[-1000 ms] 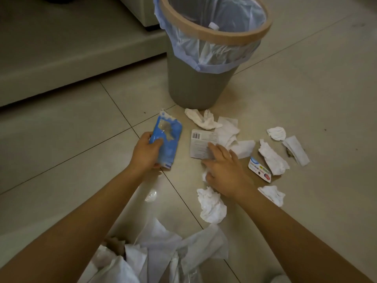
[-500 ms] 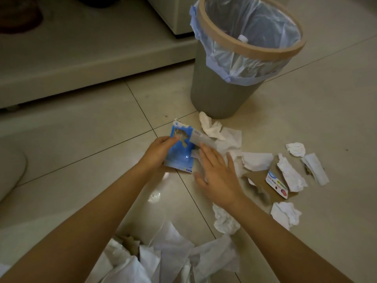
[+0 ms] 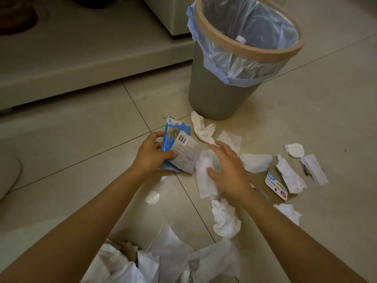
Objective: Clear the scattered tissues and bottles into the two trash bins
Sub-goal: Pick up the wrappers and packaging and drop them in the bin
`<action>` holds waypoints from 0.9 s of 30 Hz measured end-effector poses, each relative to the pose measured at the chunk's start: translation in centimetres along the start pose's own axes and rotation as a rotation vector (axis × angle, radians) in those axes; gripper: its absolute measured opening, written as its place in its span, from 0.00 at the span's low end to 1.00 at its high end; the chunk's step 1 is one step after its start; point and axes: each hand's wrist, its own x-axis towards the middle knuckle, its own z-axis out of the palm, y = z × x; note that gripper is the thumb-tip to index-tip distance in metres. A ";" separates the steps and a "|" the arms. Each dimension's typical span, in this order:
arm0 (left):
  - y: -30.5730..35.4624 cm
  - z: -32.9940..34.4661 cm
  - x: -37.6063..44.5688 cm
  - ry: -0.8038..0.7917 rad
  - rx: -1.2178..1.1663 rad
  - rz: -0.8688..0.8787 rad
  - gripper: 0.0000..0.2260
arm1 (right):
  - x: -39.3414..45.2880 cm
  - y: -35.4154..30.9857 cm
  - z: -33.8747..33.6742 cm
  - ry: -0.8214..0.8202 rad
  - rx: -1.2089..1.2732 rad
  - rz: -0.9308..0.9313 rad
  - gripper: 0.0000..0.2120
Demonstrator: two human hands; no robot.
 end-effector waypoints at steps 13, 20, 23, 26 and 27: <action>-1.8 -2.2 0.1 -0.020 -0.022 -0.002 0.27 | 3.9 1.4 -0.3 -0.203 -0.191 -0.026 0.36; -2.2 -3.7 -0.6 -0.003 -0.011 0.004 0.25 | 4.0 -0.3 0.5 -0.054 -0.345 -0.227 0.40; -2.5 -4.5 -0.8 0.000 -0.014 -0.016 0.25 | 6.4 -1.4 0.0 -0.101 -0.510 -0.236 0.54; -2.7 -5.2 -1.0 -0.002 -0.011 -0.023 0.25 | 9.0 -2.7 -0.3 -0.294 -0.674 -0.203 0.56; -2.8 -5.4 -1.2 -0.005 -0.012 -0.024 0.25 | 9.5 -3.3 -0.2 -0.372 -0.693 -0.198 0.55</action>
